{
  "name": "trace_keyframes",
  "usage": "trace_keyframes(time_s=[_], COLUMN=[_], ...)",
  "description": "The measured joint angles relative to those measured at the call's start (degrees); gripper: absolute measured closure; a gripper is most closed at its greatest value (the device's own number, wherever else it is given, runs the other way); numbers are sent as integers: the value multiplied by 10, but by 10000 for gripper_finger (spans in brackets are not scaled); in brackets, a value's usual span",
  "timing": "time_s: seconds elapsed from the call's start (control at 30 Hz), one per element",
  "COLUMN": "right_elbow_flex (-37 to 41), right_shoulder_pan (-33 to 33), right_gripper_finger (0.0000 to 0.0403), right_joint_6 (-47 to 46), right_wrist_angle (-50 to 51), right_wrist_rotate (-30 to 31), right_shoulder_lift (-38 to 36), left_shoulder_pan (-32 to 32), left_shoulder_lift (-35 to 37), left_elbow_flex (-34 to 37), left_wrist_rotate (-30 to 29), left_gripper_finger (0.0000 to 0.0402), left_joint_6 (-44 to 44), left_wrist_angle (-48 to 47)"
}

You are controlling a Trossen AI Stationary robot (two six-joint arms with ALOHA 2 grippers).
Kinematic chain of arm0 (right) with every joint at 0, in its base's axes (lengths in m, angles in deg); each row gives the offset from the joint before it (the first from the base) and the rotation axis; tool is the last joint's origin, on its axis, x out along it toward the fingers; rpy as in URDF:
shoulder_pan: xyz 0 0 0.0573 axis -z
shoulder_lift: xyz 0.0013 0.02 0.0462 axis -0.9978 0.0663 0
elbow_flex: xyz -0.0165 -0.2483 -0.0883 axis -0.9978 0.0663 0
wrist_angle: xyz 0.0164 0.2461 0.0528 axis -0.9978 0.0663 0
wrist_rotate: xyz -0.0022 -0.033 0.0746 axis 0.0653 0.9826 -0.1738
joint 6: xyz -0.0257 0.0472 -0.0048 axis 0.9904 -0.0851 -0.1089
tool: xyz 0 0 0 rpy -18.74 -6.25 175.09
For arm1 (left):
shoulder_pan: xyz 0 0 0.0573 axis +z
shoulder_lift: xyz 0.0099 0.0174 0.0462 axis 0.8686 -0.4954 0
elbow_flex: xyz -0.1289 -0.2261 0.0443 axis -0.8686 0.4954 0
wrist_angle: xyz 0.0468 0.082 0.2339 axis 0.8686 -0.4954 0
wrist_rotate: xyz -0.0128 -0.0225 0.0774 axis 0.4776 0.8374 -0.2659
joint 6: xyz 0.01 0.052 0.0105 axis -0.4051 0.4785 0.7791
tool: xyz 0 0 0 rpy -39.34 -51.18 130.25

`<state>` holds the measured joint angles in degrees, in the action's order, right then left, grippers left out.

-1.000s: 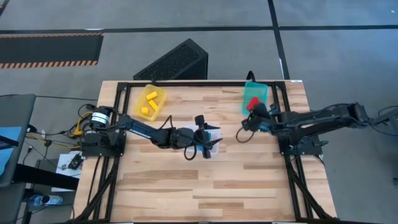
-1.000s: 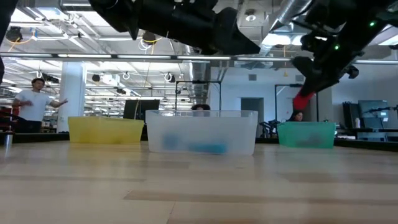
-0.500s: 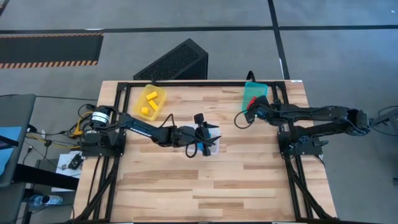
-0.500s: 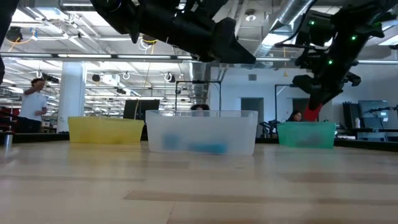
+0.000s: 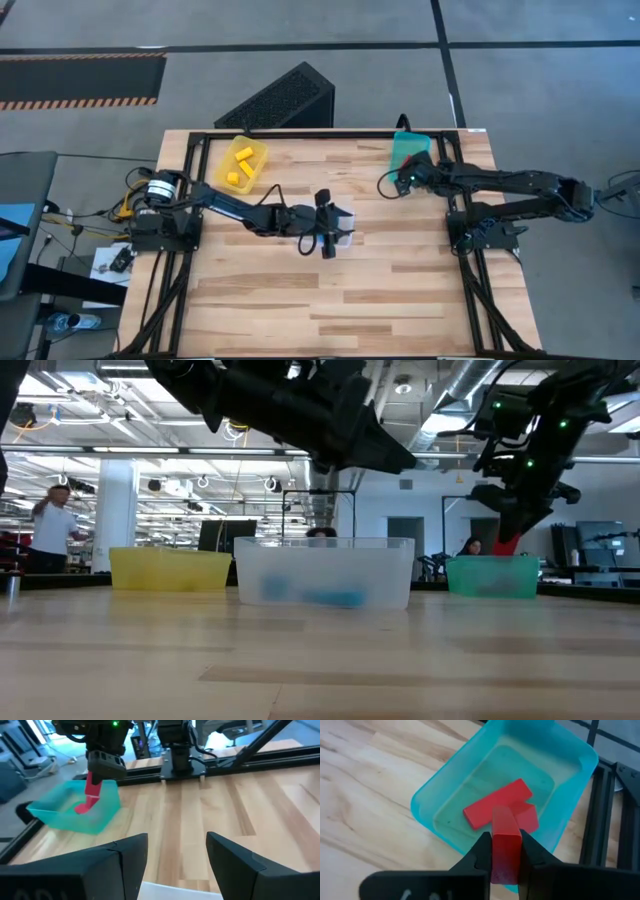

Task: Sort & place blocks by color
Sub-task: Put the red block into the green bin, then return to Home Position

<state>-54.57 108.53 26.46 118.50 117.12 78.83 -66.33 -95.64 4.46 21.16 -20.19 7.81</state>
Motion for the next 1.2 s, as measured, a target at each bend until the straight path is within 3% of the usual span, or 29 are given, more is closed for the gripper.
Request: trace_keyframes(time_s=[0.1,0.33,0.5,0.63,0.73,0.9,1.03,1.2], right_elbow_flex=[0,0,0,0,0,2,30,101], right_shoulder_pan=[7,-4,-79,-177,-254,-340,-385,-409], right_gripper_finger=[322,176,138,158,195,295,385,387], right_joint_6=[-8,6,72,103,141,223,285,297], right_wrist_angle=[-2,-45,-163,-292,-359,-392,-425,-431], right_wrist_rotate=[0,3,-47,-89,-96,-96,-96,-108], right_shoulder_lift=[0,-4,-28,-39,-39,-86,-160,-273], left_shoulder_pan=[-1,2,2,4,4,2,2,2], left_shoulder_lift=[0,53,154,255,339,489,596,722], left_elbow_flex=[0,8,110,227,310,418,482,538], left_wrist_rotate=[-17,-20,-29,-42,-41,-35,-34,-23], left_gripper_finger=[210,210,210,210,210,213,238,291], left_joint_6=[4,1,5,-1,-13,-40,-41,-4], left_wrist_angle=[-2,-32,23,95,114,123,122,97])
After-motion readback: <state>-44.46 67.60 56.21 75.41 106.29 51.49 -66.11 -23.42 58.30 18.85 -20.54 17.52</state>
